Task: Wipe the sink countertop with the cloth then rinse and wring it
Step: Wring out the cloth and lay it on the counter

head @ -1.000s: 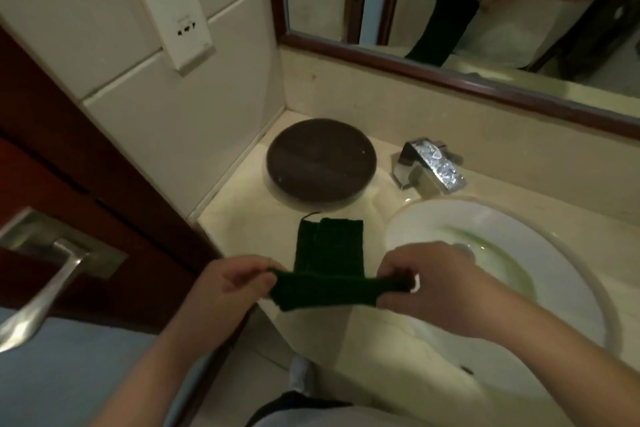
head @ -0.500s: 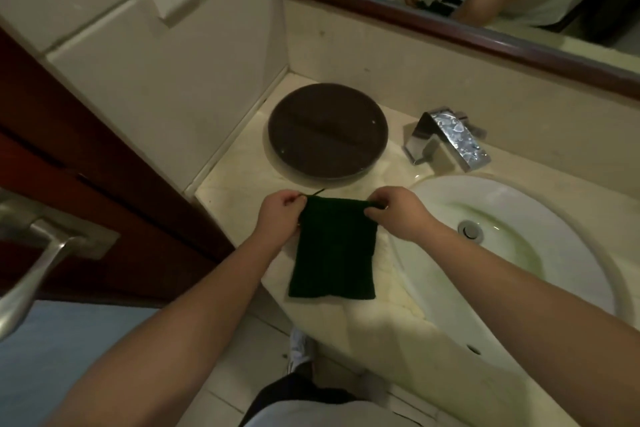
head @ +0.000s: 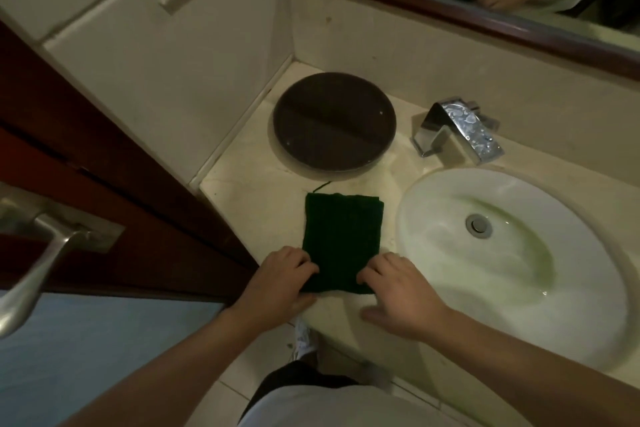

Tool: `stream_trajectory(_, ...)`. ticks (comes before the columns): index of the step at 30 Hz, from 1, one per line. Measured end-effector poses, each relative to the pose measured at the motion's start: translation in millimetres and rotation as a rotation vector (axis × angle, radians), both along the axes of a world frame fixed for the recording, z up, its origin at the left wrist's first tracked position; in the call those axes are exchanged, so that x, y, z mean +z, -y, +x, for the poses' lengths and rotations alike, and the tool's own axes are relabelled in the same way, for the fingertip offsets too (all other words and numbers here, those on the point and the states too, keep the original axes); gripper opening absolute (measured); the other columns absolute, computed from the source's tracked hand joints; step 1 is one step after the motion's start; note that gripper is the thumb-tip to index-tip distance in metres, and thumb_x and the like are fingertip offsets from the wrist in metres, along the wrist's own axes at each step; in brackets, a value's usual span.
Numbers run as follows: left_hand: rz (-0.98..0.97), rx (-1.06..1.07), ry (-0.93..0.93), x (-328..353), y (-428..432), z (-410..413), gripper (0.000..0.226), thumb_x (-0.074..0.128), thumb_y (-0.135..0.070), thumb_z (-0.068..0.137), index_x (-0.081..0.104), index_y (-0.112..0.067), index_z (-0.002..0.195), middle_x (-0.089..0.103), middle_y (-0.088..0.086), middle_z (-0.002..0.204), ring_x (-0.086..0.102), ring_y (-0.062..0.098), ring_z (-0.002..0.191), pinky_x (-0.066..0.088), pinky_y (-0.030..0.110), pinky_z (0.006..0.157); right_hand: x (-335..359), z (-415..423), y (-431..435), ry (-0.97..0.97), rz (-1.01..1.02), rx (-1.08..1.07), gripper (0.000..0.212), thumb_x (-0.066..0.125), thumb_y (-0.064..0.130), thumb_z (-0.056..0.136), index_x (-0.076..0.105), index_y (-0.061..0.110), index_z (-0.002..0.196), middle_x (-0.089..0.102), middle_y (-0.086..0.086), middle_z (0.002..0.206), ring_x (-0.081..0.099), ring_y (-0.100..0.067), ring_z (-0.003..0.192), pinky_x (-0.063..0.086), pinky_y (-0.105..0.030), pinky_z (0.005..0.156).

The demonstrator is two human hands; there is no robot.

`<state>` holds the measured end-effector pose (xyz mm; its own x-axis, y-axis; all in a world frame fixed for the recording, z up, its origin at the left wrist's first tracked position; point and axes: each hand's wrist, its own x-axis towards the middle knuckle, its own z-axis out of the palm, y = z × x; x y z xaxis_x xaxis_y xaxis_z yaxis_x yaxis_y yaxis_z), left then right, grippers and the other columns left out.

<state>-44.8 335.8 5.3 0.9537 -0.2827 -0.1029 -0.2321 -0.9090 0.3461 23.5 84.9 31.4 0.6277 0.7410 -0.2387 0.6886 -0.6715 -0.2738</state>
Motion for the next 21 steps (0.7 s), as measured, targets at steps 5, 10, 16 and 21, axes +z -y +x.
stream_trajectory(5, -0.294, 0.219, 0.029, 17.7, 4.6, 21.1, 0.015, 0.056, -0.027, 0.084, 0.068, -0.018, 0.087, 0.063, -0.003, 0.092, 0.055, 0.013, 0.089, 0.045, 0.028, 0.076, 6.7, 14.6, -2.0, -0.025, 0.274, -0.168, 0.011, 0.061, 0.021, 0.084, 0.069, 0.021, 0.092, 0.065, 0.005, 0.086, 0.056, -0.016, 0.085, 0.045, -0.028, 0.072)
stream_trajectory(10, -0.624, 0.577, -0.149, 45.1, 8.7, 63.1, 0.010, 0.061, -0.022, 0.093, 0.056, -0.030, 0.088, 0.061, -0.012, 0.085, 0.058, 0.002, 0.081, 0.042, 0.017, 0.066, 28.5, 58.1, -17.1, -0.302, 0.358, -0.539, 0.011, 0.057, 0.021, 0.092, 0.064, 0.021, 0.099, 0.065, 0.007, 0.084, 0.060, -0.010, 0.075, 0.043, -0.020, 0.065)
stream_trajectory(16, -0.616, 0.738, -0.200, 43.2, 4.3, 112.9, 0.004, 0.060, -0.025, 0.094, 0.060, -0.022, 0.097, 0.058, -0.012, 0.087, 0.057, 0.009, 0.088, 0.044, 0.024, 0.076, 24.1, 113.0, -42.2, -0.341, 0.303, -0.680, 0.012, 0.055, 0.024, 0.093, 0.065, 0.019, 0.089, 0.064, 0.005, 0.080, 0.060, -0.017, 0.081, 0.044, -0.025, 0.067)
stream_trajectory(21, -0.412, 0.731, -0.180, 33.3, 0.6, 127.7, 0.014, 0.063, -0.025, 0.092, 0.061, -0.021, 0.105, 0.060, 0.000, 0.105, 0.059, 0.016, 0.096, 0.051, 0.030, 0.084, 15.2, 126.4, -52.9, -0.324, 0.150, -0.668, 0.022, 0.059, 0.033, 0.091, 0.064, 0.017, 0.104, 0.062, -0.002, 0.100, 0.061, -0.021, 0.094, 0.048, -0.029, 0.082)
